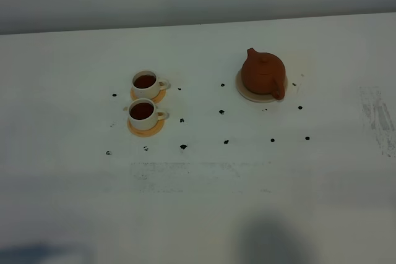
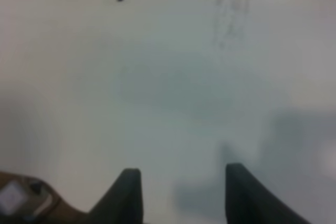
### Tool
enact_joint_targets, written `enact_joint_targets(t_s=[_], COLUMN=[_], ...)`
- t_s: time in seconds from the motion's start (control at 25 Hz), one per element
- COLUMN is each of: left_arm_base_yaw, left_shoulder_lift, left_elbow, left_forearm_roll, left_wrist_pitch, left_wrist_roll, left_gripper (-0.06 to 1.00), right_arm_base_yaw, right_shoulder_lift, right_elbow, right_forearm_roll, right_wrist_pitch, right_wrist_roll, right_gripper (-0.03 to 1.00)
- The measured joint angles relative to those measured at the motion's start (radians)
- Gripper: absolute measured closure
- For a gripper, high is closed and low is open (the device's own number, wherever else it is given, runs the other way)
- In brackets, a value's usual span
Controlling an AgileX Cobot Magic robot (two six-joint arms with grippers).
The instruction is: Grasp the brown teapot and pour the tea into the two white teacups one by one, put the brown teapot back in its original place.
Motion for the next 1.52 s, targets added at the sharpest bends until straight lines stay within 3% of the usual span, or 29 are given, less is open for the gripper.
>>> enact_joint_targets(t_s=[0.36, 0.6, 1.0, 1.52], left_arm_base_yaw=[0.000, 0.000, 0.000, 0.000], left_shoulder_lift=[0.000, 0.000, 0.000, 0.000], left_elbow=[0.000, 0.000, 0.000, 0.000], left_forearm_roll=[0.000, 0.000, 0.000, 0.000], left_wrist_pitch=[0.000, 0.000, 0.000, 0.000], left_wrist_roll=[0.000, 0.000, 0.000, 0.000], left_gripper=[0.64, 0.64, 0.64, 0.64], right_arm_base_yaw=[0.000, 0.000, -0.001, -0.367], right_shoulder_lift=[-0.182, -0.302, -0.311, -0.317], right_elbow=[0.056, 0.056, 0.056, 0.056], right_forearm_roll=[0.144, 0.150, 0.151, 0.153], right_wrist_pitch=[-0.041, -0.041, -0.041, -0.041], right_wrist_roll=[-0.215, -0.224, -0.223, -0.223], right_gripper=[0.61, 0.61, 0.61, 0.61])
